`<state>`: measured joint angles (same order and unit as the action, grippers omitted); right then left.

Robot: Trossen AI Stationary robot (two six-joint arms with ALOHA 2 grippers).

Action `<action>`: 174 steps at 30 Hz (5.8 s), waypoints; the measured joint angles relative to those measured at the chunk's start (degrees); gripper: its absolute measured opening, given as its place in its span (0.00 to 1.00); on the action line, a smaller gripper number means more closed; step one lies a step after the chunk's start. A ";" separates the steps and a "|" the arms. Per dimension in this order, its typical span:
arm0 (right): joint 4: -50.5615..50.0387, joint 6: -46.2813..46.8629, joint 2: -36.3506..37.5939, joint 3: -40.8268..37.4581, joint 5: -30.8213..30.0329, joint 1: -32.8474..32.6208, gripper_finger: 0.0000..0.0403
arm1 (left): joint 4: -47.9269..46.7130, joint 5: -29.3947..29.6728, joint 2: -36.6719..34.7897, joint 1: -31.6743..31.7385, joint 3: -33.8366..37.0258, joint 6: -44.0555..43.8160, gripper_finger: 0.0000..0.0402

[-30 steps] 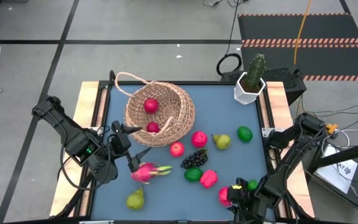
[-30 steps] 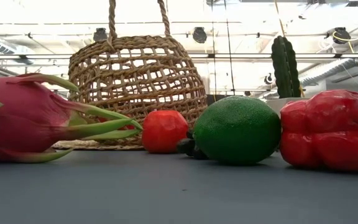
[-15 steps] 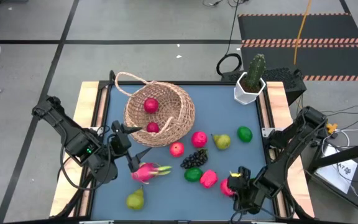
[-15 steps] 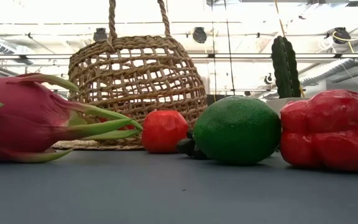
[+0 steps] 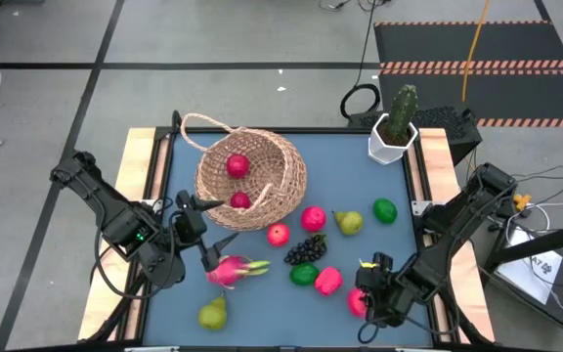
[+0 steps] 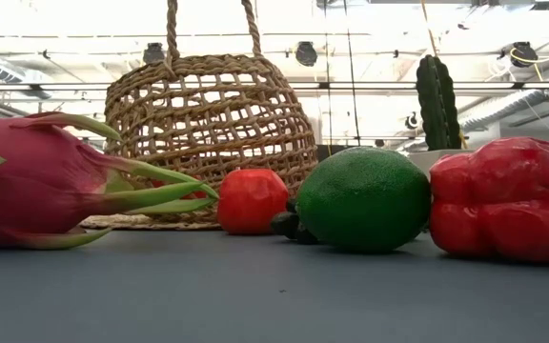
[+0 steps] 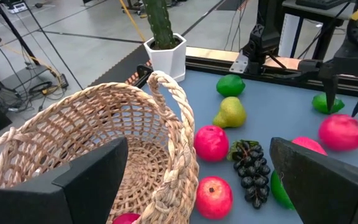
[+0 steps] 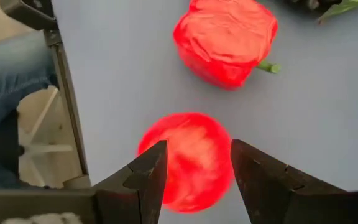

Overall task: Build produce basket
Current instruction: Put the red apple into the basket

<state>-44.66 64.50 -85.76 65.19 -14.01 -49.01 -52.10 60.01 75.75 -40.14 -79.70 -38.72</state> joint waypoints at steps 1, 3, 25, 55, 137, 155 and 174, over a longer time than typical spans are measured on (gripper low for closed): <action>0.06 -0.48 0.00 0.00 0.52 0.02 0.43 | 0.00 0.00 0.00 0.00 0.00 0.02 0.97; 0.30 -0.98 0.02 0.00 0.77 -0.06 0.43 | 0.00 0.00 0.00 0.00 0.00 0.00 0.97; 27.34 25.31 -6.60 0.09 5.37 -15.20 0.29 | 0.04 -0.13 0.00 0.00 0.00 0.28 0.97; 4.31 22.76 -3.92 0.09 8.09 -10.65 0.26 | 1.79 -0.11 0.00 0.00 -0.02 1.40 0.97; 8.60 -20.66 -6.34 -5.62 15.67 -2.41 0.18 | 2.29 -0.13 0.00 -0.02 -0.02 2.54 0.97; 8.63 -20.23 -6.34 -5.60 17.24 -2.28 0.01 | 2.27 -0.13 0.00 -0.01 -0.02 2.51 0.97; 13.93 -19.26 -5.57 -5.57 15.27 -1.54 0.00 | 2.36 -0.13 0.00 -0.01 -0.01 2.49 0.97</action>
<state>-30.74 45.24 -91.33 59.61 1.26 -50.56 -49.74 59.88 75.75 -40.15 -79.71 -36.23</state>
